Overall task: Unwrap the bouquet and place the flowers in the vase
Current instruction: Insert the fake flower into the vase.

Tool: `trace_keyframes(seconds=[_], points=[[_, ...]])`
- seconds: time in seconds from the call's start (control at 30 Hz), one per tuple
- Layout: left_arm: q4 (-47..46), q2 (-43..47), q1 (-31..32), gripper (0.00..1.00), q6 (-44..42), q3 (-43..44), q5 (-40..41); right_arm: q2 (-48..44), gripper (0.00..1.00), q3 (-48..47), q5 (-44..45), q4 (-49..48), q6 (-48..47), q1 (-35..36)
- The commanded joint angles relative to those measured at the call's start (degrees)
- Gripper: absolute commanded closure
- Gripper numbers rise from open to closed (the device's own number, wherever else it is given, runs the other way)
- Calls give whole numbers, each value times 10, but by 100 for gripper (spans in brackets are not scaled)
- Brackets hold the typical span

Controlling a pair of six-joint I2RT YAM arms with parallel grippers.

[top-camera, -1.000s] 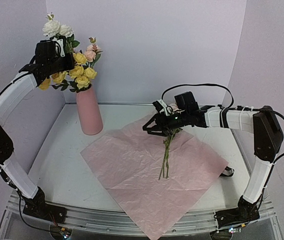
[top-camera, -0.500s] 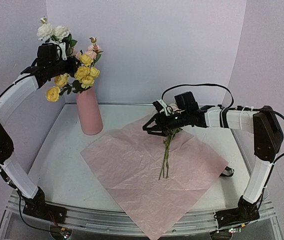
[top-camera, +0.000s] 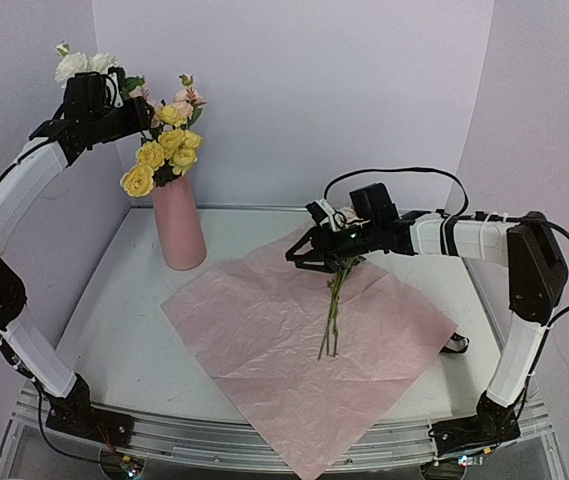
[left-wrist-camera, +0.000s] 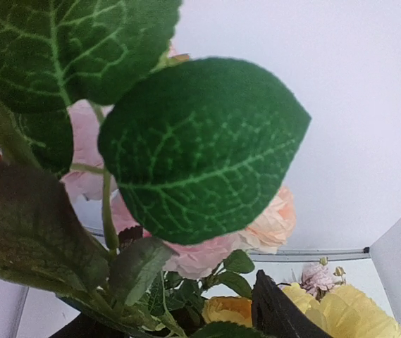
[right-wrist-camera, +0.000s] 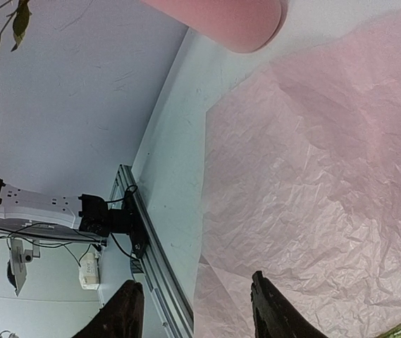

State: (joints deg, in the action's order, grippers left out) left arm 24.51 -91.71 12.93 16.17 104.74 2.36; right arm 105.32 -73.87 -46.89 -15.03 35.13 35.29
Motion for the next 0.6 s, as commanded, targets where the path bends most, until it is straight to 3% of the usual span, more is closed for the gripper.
trace_keyframes(seconds=[0.0,0.07,0.2,0.43,0.57], points=[[5,36,-2,41,26,-8,68,-3,46,-23,-10,-7,6,-2],[3,38,-1,43,26,-5,80,-2,46,-24,-12,-8,7,-2],[-13,42,-1,65,15,-9,114,-2,46,-24,-14,-10,9,-2],[-55,53,-1,98,-50,-57,102,-8,46,-19,-13,-10,7,-2],[-79,58,-1,100,-66,-92,77,-10,46,-18,-12,-10,5,-2]])
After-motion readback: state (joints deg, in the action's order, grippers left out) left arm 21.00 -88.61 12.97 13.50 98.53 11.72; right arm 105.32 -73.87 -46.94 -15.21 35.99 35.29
